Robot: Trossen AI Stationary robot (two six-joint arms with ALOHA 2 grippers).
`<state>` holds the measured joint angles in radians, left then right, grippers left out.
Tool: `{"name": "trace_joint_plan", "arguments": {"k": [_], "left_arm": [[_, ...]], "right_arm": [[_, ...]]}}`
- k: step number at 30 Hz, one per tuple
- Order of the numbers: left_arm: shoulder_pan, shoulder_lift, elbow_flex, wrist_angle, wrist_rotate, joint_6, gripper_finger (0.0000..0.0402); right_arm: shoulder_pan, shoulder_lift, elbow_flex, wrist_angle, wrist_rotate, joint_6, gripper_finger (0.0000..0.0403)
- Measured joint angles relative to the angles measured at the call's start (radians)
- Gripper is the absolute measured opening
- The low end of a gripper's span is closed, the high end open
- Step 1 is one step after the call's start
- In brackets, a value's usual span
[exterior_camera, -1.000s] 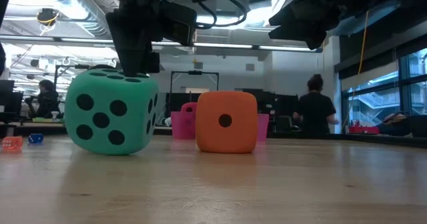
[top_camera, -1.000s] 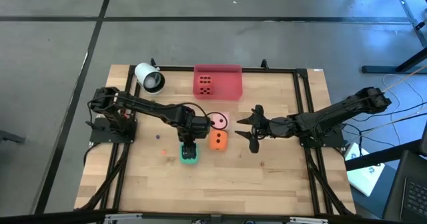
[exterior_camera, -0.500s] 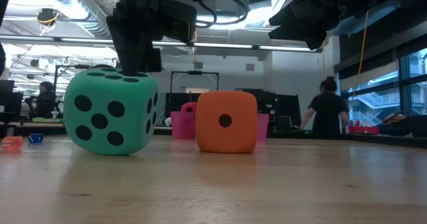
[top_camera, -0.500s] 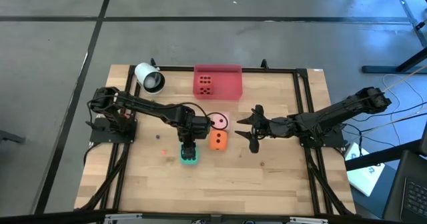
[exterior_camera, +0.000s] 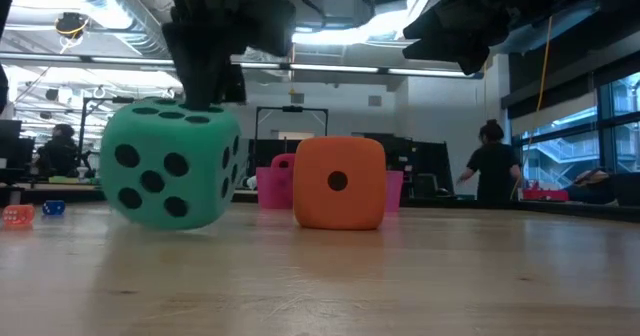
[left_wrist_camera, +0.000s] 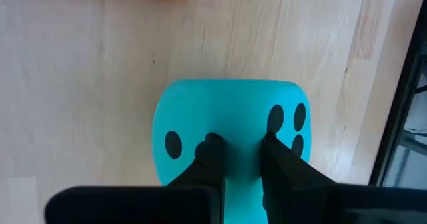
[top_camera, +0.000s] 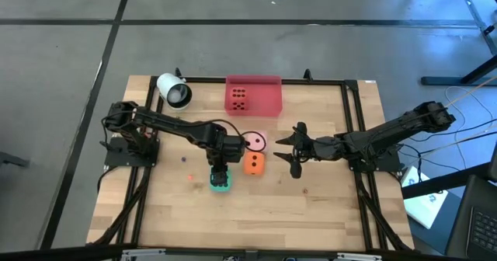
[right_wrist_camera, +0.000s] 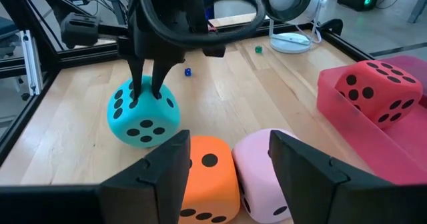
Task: Pick & Place Dice
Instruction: Put the light blue die into the pink bin
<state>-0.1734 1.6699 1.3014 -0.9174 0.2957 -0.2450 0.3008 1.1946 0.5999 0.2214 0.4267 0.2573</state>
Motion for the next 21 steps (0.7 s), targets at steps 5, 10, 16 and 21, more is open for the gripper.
{"name": "trace_joint_plan", "arguments": {"k": [5,10,16,21], "left_arm": [[0.003,-0.008,0.084,-0.091,-0.072,0.031,0.0033],[0.005,-0.008,0.167,-0.161,-0.136,0.065,0.0033],[0.007,-0.008,0.266,-0.232,-0.269,0.127,0.0032],[0.05,-0.008,0.316,-0.236,-0.418,0.231,0.0032]], "right_arm": [[0.0,0.0,0.0,-0.001,0.0,0.0,0.0206],[0.0,0.0,0.0,-0.002,0.0,0.001,0.0206],[0.0,0.0,0.0,-0.006,0.0,0.001,0.0206],[0.0,0.0,0.0,-0.007,0.002,0.0,0.0206]]}}
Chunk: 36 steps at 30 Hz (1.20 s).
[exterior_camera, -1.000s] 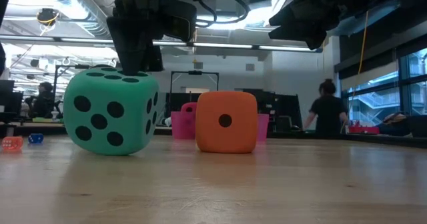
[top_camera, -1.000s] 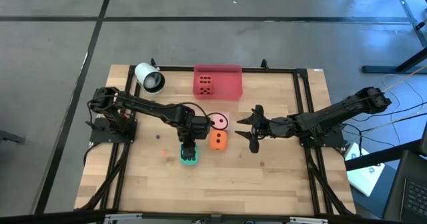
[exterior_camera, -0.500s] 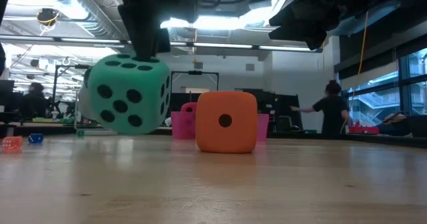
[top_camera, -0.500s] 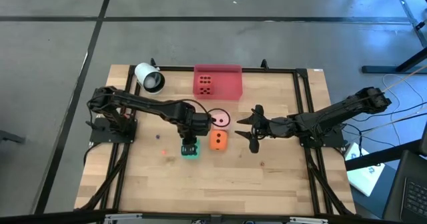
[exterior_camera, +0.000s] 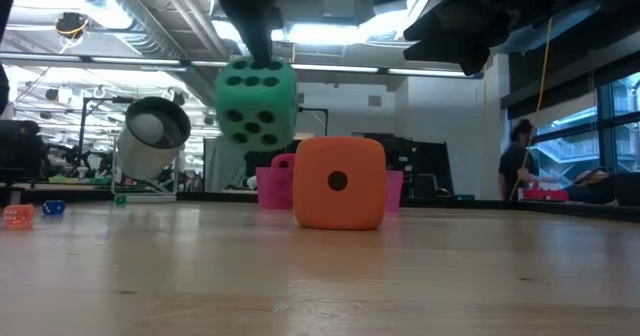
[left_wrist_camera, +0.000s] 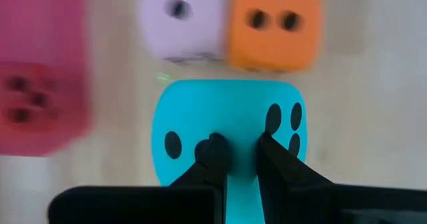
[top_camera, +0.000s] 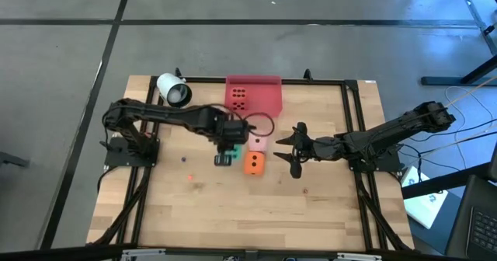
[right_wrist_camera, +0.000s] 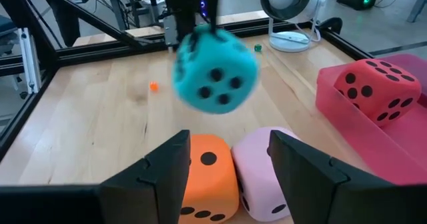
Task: Pick & Place Dice
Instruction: Put the light blue die into the pink bin
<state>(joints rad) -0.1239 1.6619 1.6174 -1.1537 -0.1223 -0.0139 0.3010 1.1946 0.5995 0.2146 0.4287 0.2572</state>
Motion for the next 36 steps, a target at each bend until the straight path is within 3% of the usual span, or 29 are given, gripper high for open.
{"name": "trace_joint_plan", "arguments": {"k": [4,9,19,36], "left_arm": [[0.085,0.0,0.007,0.021,-0.066,0.083,0.0032],[0.22,0.0,0.028,0.045,-0.073,0.194,0.0032],[0.38,0.015,0.209,0.199,-0.012,0.437,0.0032],[0.552,0.346,0.53,0.191,0.14,0.598,0.0032]], "right_arm": [[0.001,0.0,0.0,0.0,0.043,0.034,0.0206],[0.011,0.0,0.0,-0.002,0.086,0.049,0.0206],[0.011,0.0,0.0,-0.007,0.08,0.049,0.0206],[0.011,0.0,0.0,-0.063,0.07,0.053,0.0206]]}}
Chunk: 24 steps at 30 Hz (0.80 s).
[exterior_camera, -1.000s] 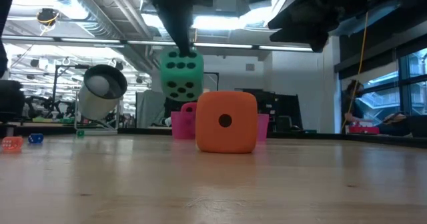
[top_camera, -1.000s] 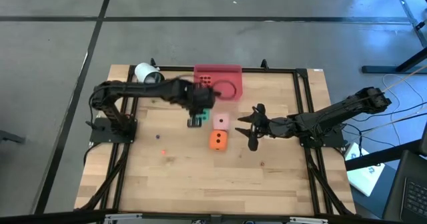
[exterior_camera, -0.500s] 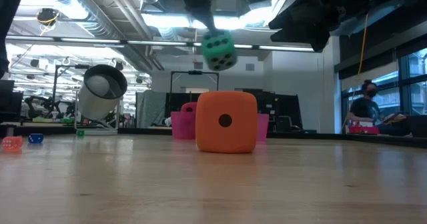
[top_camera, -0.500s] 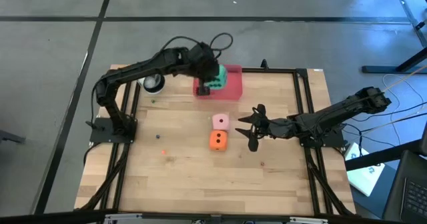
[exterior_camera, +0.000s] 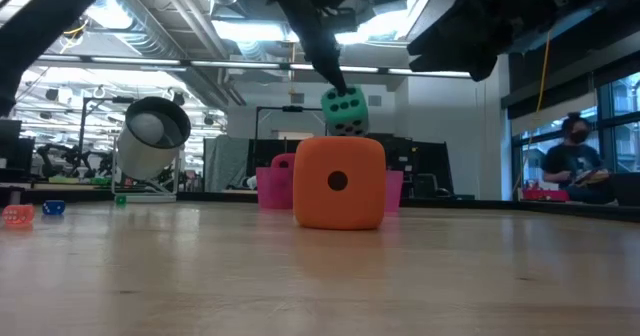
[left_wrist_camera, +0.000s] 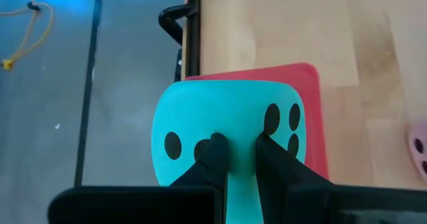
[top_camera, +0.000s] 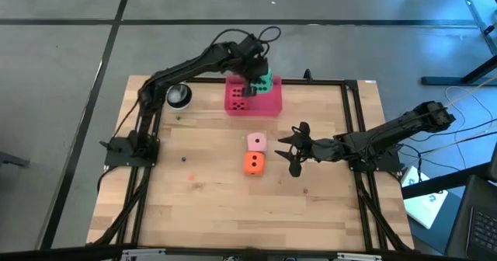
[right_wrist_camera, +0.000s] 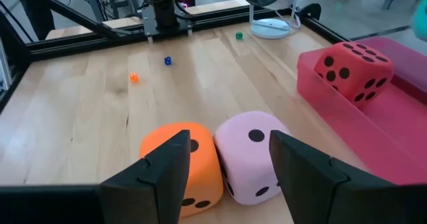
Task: Pick & Place Dice
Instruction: Put the light blue die into the pink bin
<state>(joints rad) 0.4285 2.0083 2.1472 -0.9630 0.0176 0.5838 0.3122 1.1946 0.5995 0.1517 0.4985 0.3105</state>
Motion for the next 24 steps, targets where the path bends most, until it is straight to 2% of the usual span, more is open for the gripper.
{"name": "trace_joint_plan", "arguments": {"k": [6,24], "left_arm": [[0.053,0.076,0.058,-0.011,0.089,0.0,0.0032],[0.074,0.151,0.054,-0.029,0.127,0.015,0.0033]], "right_arm": [[0.0,0.0,0.0,-0.002,-0.042,-0.004,0.0206],[0.0,0.0,0.0,-0.007,-0.054,-0.004,0.0206]]}}
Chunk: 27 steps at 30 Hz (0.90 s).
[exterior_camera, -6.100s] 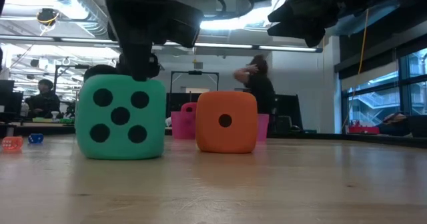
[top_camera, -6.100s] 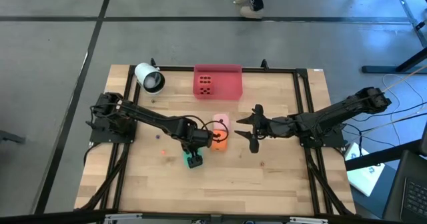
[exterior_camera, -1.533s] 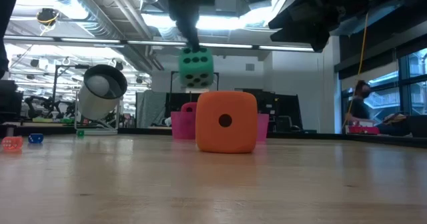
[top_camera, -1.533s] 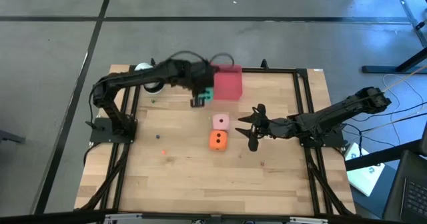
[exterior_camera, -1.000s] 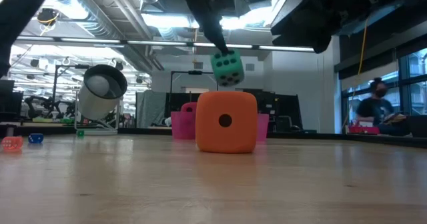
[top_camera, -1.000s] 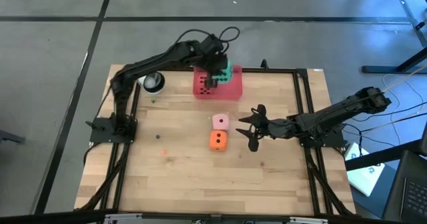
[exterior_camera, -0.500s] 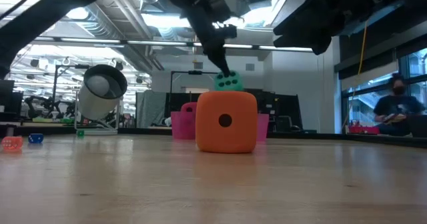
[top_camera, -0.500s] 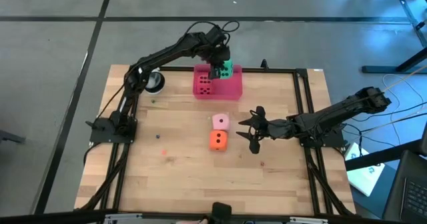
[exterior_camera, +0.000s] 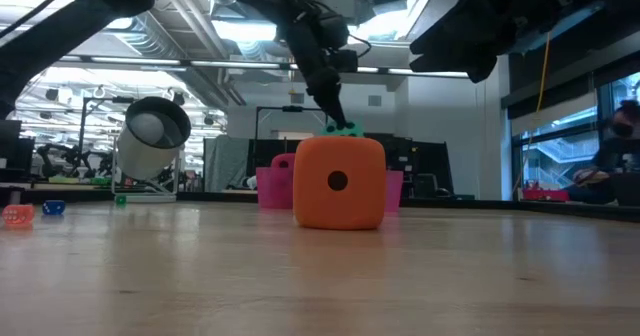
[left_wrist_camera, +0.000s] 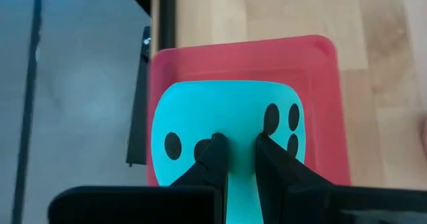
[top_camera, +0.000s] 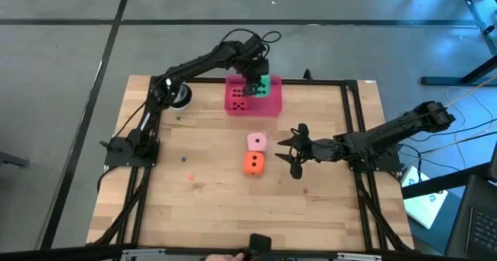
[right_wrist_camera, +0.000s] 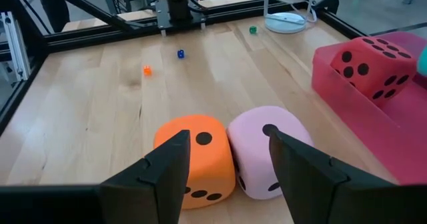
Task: Pick & Place Dice
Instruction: Put the light blue die into the pink bin
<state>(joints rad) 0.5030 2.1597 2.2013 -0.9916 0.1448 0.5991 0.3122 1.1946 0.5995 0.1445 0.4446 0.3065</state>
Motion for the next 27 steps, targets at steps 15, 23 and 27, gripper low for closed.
{"name": "trace_joint_plan", "arguments": {"k": [15,23,27], "left_arm": [[0.003,0.056,0.001,0.001,0.003,-0.001,0.0028],[0.003,0.083,0.001,-0.004,0.003,-0.01,0.0025],[-0.003,0.101,0.0,-0.007,-0.003,-0.013,0.0025]], "right_arm": [[0.0,0.0,0.0,-0.019,0.008,-0.003,0.0206],[0.0,0.0,0.0,-0.021,0.011,-0.003,0.0206],[0.0,0.0,0.0,-0.021,0.011,-0.002,0.0206]]}}
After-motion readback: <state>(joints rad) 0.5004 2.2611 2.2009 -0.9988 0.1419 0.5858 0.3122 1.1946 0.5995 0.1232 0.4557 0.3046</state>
